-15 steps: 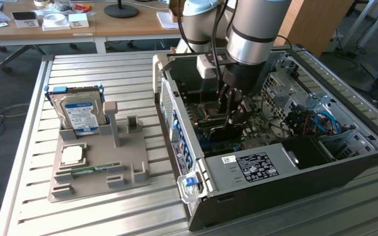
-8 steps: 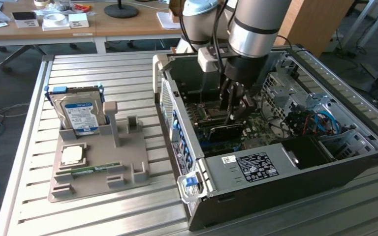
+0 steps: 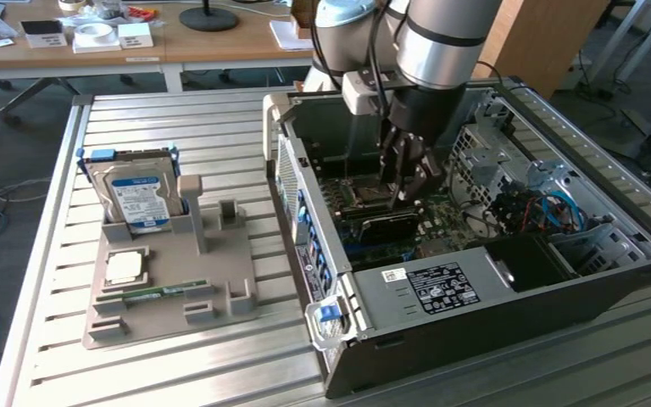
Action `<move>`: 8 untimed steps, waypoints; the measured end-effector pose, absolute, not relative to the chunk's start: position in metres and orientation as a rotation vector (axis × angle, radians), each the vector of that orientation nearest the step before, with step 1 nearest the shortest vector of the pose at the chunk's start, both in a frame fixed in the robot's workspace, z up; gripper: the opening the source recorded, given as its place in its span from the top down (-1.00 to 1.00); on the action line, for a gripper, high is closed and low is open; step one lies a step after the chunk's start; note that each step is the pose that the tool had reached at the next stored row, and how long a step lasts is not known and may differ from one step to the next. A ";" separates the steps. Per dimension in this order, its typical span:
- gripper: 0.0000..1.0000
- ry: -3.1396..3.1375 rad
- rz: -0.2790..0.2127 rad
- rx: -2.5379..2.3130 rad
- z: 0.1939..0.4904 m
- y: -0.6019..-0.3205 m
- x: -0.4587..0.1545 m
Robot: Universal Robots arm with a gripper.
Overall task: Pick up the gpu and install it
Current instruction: 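Insert the gpu into the slot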
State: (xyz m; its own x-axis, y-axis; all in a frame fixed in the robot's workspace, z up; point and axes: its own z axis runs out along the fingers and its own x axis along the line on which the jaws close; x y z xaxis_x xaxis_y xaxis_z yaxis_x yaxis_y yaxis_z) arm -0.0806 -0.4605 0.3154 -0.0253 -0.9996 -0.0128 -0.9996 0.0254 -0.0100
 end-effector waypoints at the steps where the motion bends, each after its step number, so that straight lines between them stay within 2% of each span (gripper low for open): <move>1: -0.03 2.238 0.003 -2.182 0.317 -0.460 -0.081; 8: -0.03 2.238 0.003 -2.182 0.326 -0.460 -0.081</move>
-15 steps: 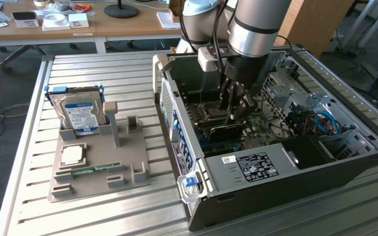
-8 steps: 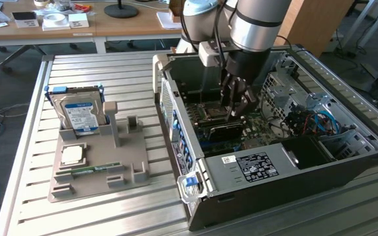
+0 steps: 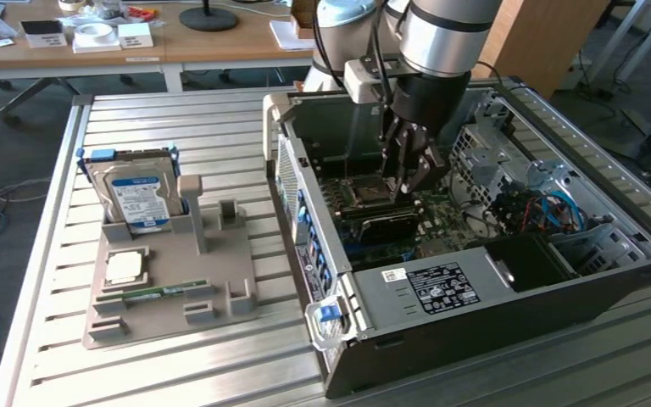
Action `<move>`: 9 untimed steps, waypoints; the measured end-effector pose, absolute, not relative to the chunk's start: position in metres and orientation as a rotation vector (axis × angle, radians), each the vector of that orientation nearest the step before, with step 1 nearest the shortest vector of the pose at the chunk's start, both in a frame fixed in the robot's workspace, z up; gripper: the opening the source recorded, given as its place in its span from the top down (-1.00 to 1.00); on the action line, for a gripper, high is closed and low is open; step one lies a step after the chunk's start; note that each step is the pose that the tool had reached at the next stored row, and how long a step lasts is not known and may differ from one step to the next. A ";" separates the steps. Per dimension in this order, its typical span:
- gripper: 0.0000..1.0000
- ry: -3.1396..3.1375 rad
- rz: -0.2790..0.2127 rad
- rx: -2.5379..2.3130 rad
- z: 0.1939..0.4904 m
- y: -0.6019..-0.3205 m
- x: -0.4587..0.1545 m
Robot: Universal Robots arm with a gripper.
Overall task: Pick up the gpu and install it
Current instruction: 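Insert the gpu into the slot, then press down on the gpu until it lock into place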
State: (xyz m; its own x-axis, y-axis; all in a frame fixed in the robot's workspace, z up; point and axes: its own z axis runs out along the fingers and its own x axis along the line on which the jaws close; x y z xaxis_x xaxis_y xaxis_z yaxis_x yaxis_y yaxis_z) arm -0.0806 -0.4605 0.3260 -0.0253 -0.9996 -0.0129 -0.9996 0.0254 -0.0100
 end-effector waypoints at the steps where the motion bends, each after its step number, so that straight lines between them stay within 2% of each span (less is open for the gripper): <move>1: -0.03 2.238 0.003 -2.182 0.326 -0.461 -0.081; 9: -0.03 2.238 0.003 -2.182 0.326 -0.461 -0.081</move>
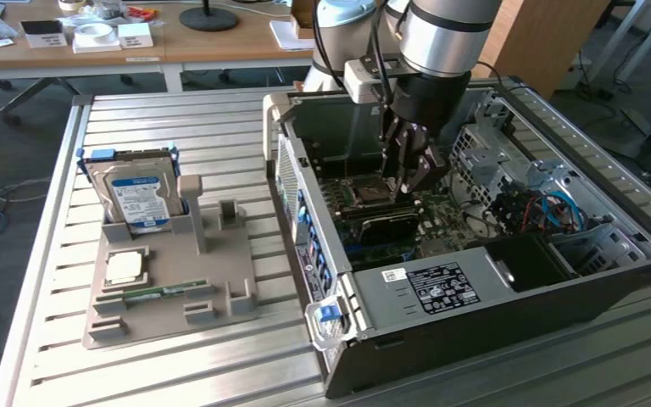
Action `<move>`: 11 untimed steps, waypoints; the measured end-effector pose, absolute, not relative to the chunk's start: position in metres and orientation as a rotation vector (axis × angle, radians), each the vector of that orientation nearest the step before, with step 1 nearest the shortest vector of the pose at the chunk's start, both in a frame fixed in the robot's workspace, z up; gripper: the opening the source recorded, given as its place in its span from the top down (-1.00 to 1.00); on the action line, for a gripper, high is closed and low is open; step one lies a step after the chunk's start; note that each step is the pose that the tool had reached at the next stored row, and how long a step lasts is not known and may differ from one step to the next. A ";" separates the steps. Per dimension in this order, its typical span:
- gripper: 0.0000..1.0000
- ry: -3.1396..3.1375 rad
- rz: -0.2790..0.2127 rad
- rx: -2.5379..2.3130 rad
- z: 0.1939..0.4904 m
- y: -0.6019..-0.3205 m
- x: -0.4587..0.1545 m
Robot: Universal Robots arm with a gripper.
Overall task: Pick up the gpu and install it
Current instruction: 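Press down on the gpu until it lock into place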
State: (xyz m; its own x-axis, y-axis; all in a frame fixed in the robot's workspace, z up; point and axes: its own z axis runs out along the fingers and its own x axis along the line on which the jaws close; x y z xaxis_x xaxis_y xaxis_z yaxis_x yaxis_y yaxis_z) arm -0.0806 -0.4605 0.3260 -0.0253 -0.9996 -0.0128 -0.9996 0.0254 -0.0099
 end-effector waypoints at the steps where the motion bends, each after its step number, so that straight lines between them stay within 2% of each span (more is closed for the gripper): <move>1: -0.03 2.238 0.003 -2.182 0.326 -0.461 -0.081; 4: 0.00 2.238 0.003 -2.182 0.326 -0.461 -0.081; 7: 0.36 2.238 0.003 -2.182 0.326 -0.461 -0.081; 9: 0.36 2.238 0.003 -2.182 0.326 -0.461 -0.081; 11: 0.59 2.238 0.003 -2.182 0.326 -0.461 -0.081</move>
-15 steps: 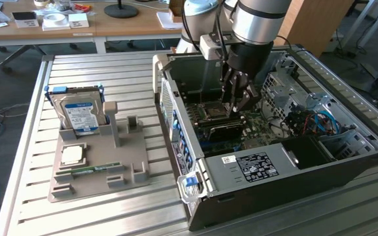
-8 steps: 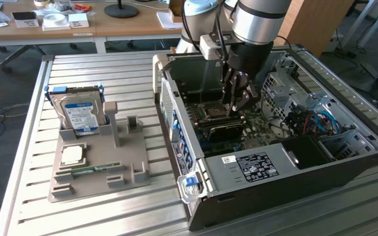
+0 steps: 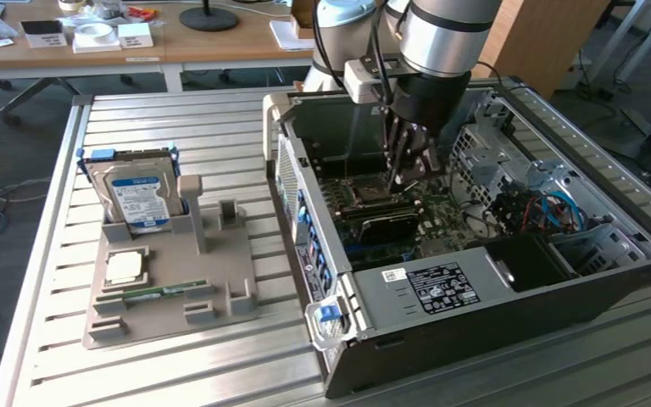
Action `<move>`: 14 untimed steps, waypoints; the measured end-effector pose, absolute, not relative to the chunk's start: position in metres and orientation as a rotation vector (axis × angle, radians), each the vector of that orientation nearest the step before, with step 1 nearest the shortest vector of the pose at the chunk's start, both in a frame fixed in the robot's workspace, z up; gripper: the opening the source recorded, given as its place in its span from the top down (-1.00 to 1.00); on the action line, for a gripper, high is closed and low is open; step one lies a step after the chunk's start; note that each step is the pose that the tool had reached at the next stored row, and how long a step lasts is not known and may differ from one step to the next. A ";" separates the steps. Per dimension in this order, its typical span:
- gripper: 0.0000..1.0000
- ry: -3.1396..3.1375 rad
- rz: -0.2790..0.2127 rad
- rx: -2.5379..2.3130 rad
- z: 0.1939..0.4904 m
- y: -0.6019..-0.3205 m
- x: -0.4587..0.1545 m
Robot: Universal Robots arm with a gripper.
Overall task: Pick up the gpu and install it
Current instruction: 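Press down on the gpu until it lock into place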
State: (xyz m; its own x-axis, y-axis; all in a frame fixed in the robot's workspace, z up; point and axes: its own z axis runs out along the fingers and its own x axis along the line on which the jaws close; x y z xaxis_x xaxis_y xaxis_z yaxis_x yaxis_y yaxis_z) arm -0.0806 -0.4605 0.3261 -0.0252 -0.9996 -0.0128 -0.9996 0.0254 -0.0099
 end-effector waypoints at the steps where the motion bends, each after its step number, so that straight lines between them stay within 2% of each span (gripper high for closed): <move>1: 0.71 2.238 0.003 -2.182 0.326 -0.461 -0.081; 2: 0.79 2.238 0.003 -2.182 0.326 -0.461 -0.081; 14: 0.79 2.238 0.003 -2.182 0.319 -0.461 -0.081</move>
State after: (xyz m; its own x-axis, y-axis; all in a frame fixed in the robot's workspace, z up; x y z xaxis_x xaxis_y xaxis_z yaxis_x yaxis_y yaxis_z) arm -0.0806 -0.4605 0.3187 -0.0252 -0.9996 -0.0129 -0.9996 0.0253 -0.0099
